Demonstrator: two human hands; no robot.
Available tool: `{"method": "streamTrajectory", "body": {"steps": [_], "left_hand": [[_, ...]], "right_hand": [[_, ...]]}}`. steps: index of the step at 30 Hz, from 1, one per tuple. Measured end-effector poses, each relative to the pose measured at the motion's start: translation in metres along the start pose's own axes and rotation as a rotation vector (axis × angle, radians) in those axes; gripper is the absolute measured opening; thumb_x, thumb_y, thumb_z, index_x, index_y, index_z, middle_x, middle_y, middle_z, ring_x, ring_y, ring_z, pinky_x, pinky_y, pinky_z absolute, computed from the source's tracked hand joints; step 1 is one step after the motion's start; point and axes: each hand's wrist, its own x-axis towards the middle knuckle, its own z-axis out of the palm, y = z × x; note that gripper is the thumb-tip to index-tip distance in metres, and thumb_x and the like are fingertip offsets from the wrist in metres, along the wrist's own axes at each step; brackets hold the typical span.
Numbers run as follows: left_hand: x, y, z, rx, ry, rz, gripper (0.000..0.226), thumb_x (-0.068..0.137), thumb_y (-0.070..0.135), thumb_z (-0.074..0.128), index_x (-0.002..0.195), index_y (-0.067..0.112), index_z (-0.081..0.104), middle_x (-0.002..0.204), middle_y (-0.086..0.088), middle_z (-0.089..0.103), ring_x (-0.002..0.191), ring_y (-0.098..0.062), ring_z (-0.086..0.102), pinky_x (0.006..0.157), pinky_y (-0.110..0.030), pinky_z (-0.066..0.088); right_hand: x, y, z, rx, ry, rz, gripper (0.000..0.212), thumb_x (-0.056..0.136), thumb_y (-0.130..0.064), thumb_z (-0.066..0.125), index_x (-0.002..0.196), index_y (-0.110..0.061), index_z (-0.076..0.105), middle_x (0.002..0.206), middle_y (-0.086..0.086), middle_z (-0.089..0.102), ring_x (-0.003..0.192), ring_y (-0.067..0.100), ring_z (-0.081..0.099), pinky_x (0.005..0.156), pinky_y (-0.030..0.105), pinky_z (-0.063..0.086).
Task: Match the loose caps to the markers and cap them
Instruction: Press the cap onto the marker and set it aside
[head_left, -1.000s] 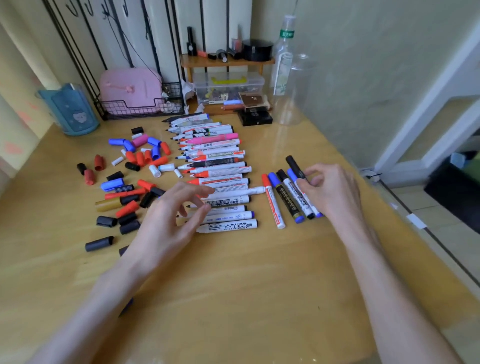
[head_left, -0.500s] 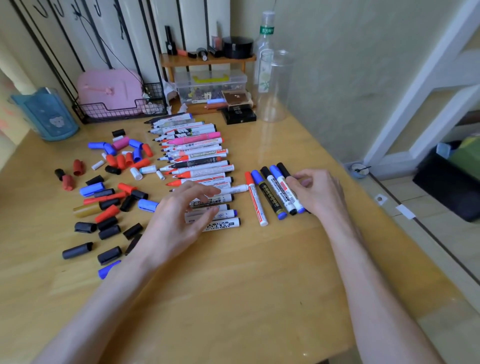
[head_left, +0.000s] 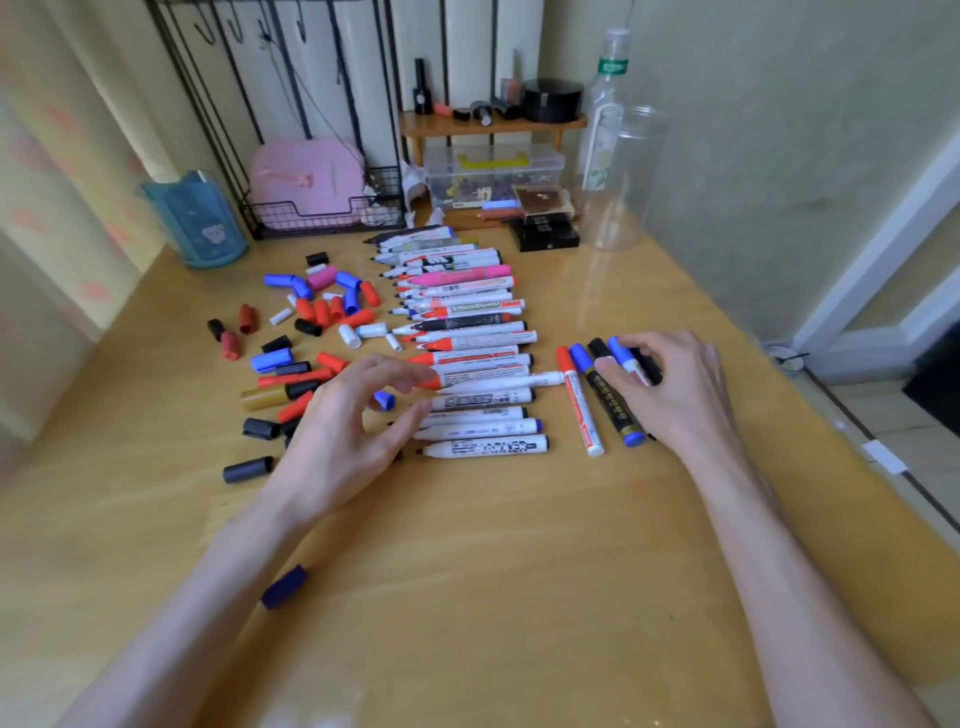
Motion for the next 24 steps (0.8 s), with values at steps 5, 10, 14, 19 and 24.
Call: {"method": "streamTrajectory", "body": {"steps": [5, 10, 14, 19, 24], "left_hand": [[-0.011, -0.014, -0.012, 0.005, 0.036, -0.026, 0.022, 0.096, 0.029, 0.07, 0.118, 0.031, 0.071, 0.114, 0.016, 0.068, 0.107, -0.016, 0.066, 0.08, -0.028, 0.051], [-0.012, -0.018, -0.012, -0.002, 0.041, -0.01, 0.026, 0.095, 0.038, 0.065, 0.12, 0.031, 0.071, 0.114, 0.016, 0.068, 0.109, -0.015, 0.066, 0.079, -0.027, 0.052], [-0.012, -0.018, -0.011, -0.002, 0.031, 0.0, 0.028, 0.096, 0.037, 0.065, 0.122, 0.03, 0.071, 0.114, 0.016, 0.068, 0.108, -0.015, 0.065, 0.079, -0.026, 0.051], [-0.015, -0.02, -0.016, -0.005, 0.034, -0.013, 0.025, 0.096, 0.031, 0.069, 0.121, 0.032, 0.07, 0.115, 0.015, 0.068, 0.109, -0.015, 0.065, 0.08, -0.026, 0.05], [-0.02, -0.028, -0.023, 0.018, 0.036, -0.032, 0.026, 0.097, 0.023, 0.072, 0.121, 0.032, 0.07, 0.112, 0.016, 0.066, 0.109, -0.014, 0.064, 0.08, -0.027, 0.051]], "right_hand": [[0.004, 0.006, 0.009, -0.057, -0.01, -0.022, 0.037, 0.088, -0.046, 0.075, 0.119, -0.027, 0.074, 0.119, 0.006, 0.064, 0.115, 0.033, 0.05, 0.1, 0.041, 0.041], [0.008, 0.015, 0.01, -0.066, 0.01, 0.004, 0.035, 0.087, -0.049, 0.073, 0.117, -0.031, 0.074, 0.118, 0.003, 0.068, 0.115, 0.033, 0.053, 0.1, 0.044, 0.043], [0.005, 0.011, 0.009, -0.05, 0.004, -0.017, 0.036, 0.088, -0.048, 0.074, 0.12, -0.029, 0.073, 0.118, 0.002, 0.064, 0.116, 0.031, 0.052, 0.101, 0.044, 0.043], [-0.014, -0.024, 0.017, 0.058, -0.139, -0.406, 0.025, 0.088, -0.045, 0.075, 0.107, -0.029, 0.078, 0.108, -0.009, 0.062, 0.109, 0.015, 0.051, 0.098, 0.03, 0.043], [-0.032, -0.048, 0.04, 0.129, -0.289, -0.69, 0.024, 0.084, -0.051, 0.079, 0.086, -0.027, 0.078, 0.103, -0.009, 0.06, 0.11, 0.017, 0.051, 0.098, 0.029, 0.041]]}}
